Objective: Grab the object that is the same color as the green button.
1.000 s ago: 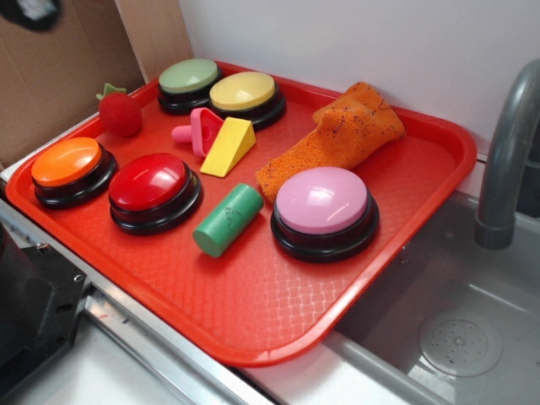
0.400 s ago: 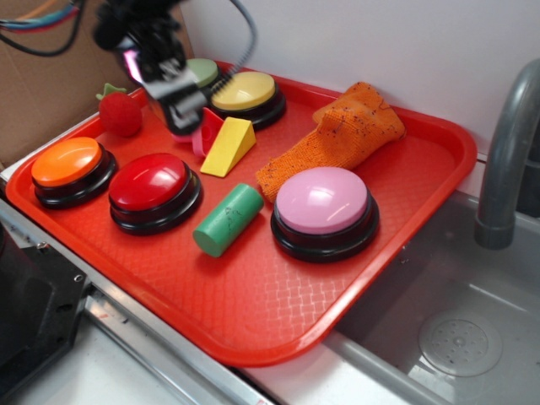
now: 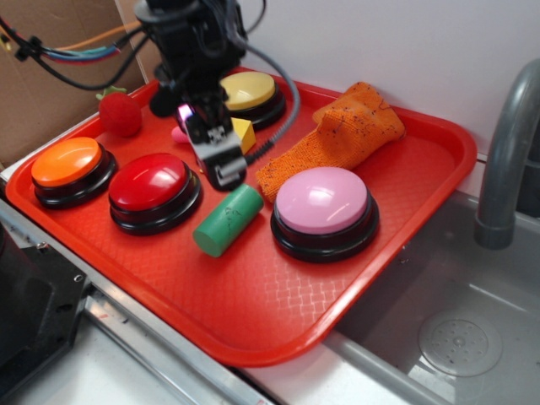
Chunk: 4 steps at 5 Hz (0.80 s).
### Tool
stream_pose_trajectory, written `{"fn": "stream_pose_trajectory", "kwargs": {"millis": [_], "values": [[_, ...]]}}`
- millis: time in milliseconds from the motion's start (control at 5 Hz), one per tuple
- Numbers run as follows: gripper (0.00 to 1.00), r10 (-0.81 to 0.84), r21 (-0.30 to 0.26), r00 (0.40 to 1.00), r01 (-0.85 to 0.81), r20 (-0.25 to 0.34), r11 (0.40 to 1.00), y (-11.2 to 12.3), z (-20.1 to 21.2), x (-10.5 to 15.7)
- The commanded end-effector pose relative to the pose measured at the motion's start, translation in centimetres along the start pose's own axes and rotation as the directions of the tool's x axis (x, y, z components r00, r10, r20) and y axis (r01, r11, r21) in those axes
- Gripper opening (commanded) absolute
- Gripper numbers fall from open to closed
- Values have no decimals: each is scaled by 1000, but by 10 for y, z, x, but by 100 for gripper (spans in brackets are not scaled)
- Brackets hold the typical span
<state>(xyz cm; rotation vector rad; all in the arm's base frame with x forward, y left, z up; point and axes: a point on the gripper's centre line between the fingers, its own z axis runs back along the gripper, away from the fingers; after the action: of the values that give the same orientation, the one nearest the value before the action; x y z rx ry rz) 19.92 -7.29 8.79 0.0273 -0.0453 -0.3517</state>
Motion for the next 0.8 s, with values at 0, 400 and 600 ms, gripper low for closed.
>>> {"fn": "stream_pose_trajectory", "kwargs": {"millis": [0,400,600], "values": [[100,-71,23,997,70,42,997,-3,-25,0],[100,-128,-6,991,128,39,992,-7,-50,-2],[100,-121,-25,992,122,23,992,-8,-60,1]]}}
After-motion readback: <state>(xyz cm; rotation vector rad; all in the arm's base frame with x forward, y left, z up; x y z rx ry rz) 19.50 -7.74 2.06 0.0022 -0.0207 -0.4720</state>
